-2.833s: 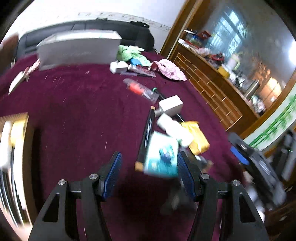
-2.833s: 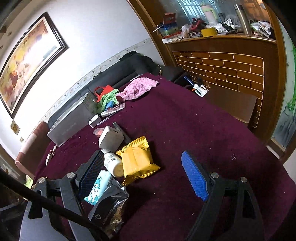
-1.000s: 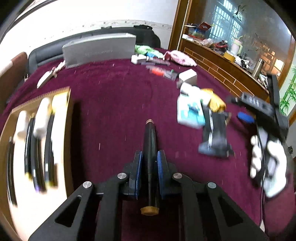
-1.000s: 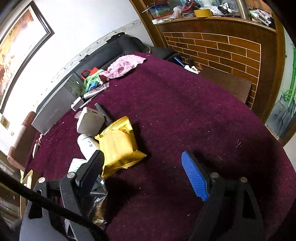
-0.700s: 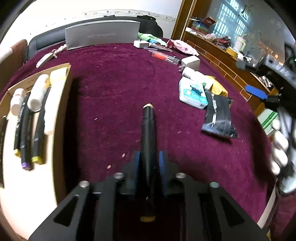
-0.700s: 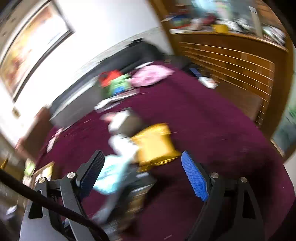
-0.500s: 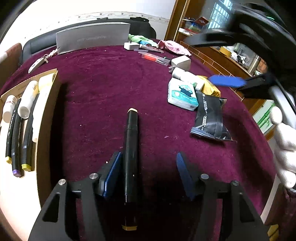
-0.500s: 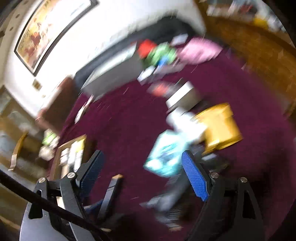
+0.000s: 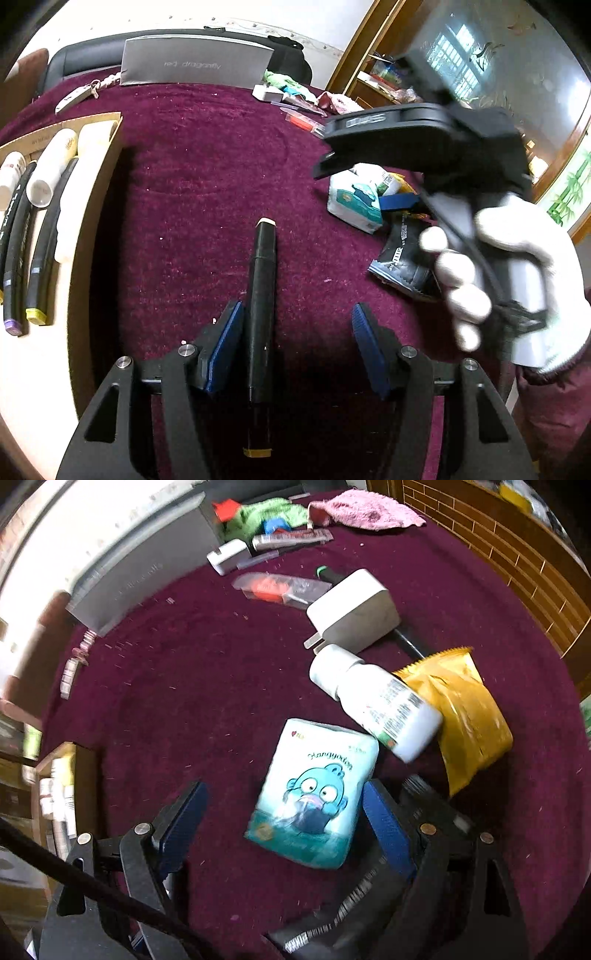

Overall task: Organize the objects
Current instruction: 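Grasp a black marker with left while right grasps the blue cartoon snack packet, then place the marker and blue snack packet into the tray with both grippers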

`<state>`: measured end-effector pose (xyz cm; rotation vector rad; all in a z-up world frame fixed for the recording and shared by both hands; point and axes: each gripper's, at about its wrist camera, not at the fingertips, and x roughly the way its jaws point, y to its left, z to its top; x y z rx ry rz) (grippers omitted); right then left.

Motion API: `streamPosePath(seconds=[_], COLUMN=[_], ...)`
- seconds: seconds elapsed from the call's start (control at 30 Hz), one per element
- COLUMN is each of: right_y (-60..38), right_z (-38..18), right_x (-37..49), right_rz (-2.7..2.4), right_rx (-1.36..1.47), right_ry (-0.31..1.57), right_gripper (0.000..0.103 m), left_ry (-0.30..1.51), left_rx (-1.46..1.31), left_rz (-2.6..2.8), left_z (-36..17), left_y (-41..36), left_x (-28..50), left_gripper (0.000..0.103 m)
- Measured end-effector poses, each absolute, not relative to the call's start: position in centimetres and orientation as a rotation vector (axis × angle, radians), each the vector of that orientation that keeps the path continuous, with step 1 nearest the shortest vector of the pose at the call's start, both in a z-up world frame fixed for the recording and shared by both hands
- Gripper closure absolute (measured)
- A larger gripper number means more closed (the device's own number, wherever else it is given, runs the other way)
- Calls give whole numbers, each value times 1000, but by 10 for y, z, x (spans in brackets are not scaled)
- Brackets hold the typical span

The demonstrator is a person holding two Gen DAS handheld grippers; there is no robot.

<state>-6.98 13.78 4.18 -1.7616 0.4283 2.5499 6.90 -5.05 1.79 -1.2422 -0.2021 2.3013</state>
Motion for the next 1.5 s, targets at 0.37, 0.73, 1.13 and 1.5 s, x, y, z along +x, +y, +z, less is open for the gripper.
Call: streamPosePath(seconds=[0.37, 0.73, 1.13, 1.5], right_y=[117, 130, 86, -15], right_z=[41, 73, 104, 101], right_x=[-62, -7, 30, 35], right_rz=[2579, 2796, 3023, 3157], right_rx=[-1714, -1683, -1687, -1906], right_ry=[123, 457, 533, 473], right_gripper=[58, 58, 58, 57], left_ry=[1, -252, -444, -466], left_rx=[-1247, -1116, -998, -1171], left_rz=[2343, 2318, 2511, 2693], left_z=[22, 53, 87, 64], left_y=[-27, -70, -173, -270], left_x=[78, 99, 123, 76], left_gripper=[60, 91, 90, 90])
